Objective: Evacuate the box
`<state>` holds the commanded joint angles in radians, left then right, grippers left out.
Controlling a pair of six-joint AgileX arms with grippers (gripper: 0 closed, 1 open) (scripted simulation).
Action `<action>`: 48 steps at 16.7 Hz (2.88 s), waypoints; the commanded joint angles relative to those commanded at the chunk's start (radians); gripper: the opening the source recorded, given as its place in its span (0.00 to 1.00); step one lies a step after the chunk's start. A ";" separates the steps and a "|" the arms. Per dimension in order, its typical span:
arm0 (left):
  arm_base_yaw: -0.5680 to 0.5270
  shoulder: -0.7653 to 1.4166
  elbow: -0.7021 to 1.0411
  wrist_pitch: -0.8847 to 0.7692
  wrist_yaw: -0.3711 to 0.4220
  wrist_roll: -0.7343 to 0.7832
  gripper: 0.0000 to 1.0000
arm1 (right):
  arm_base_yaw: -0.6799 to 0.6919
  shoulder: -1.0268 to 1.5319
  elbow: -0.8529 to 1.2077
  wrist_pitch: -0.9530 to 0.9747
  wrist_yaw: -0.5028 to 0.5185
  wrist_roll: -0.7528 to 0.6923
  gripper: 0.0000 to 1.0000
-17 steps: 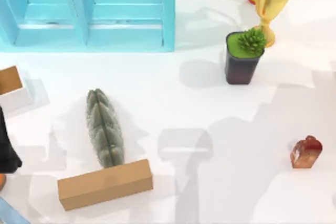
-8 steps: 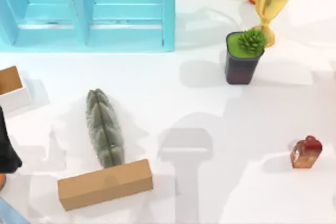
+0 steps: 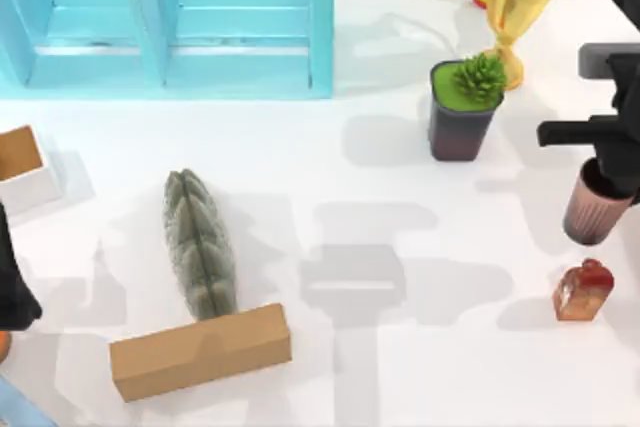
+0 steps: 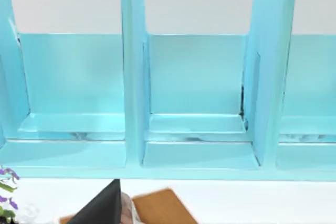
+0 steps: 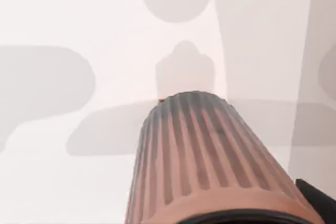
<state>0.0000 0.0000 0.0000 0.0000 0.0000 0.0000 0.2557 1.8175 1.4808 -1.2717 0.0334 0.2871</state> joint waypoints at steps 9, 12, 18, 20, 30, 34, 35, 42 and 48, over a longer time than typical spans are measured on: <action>0.000 0.000 0.000 0.000 0.000 0.000 1.00 | 0.353 -0.166 -0.324 0.179 0.022 0.359 0.00; 0.000 0.000 0.000 0.000 0.000 0.000 1.00 | 0.349 -0.160 -0.323 0.176 0.019 0.359 0.00; 0.000 0.000 0.000 0.000 0.000 0.000 1.00 | 0.358 -0.120 -0.406 0.322 0.022 0.366 0.00; 0.000 0.000 0.000 0.000 0.000 0.000 1.00 | 0.361 -0.101 -0.435 0.356 0.022 0.368 0.00; 0.000 0.000 0.000 0.000 0.000 0.000 1.00 | 0.362 -0.099 -0.437 0.358 0.022 0.369 0.45; 0.000 0.000 0.000 0.000 0.000 0.000 1.00 | 0.362 -0.099 -0.437 0.358 0.022 0.369 0.75; 0.000 0.000 0.000 0.000 0.000 0.000 1.00 | 0.362 -0.099 -0.437 0.358 0.022 0.369 0.83; 0.000 0.000 0.000 0.000 0.000 0.000 1.00 | 0.362 -0.099 -0.437 0.358 0.022 0.369 1.00; 0.000 0.000 0.000 0.000 0.000 0.000 1.00 | 0.359 -0.104 -0.421 0.342 0.022 0.370 1.00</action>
<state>0.0000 0.0000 0.0000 0.0000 0.0000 0.0000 0.6149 1.7136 1.0595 -0.9301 0.0550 0.6572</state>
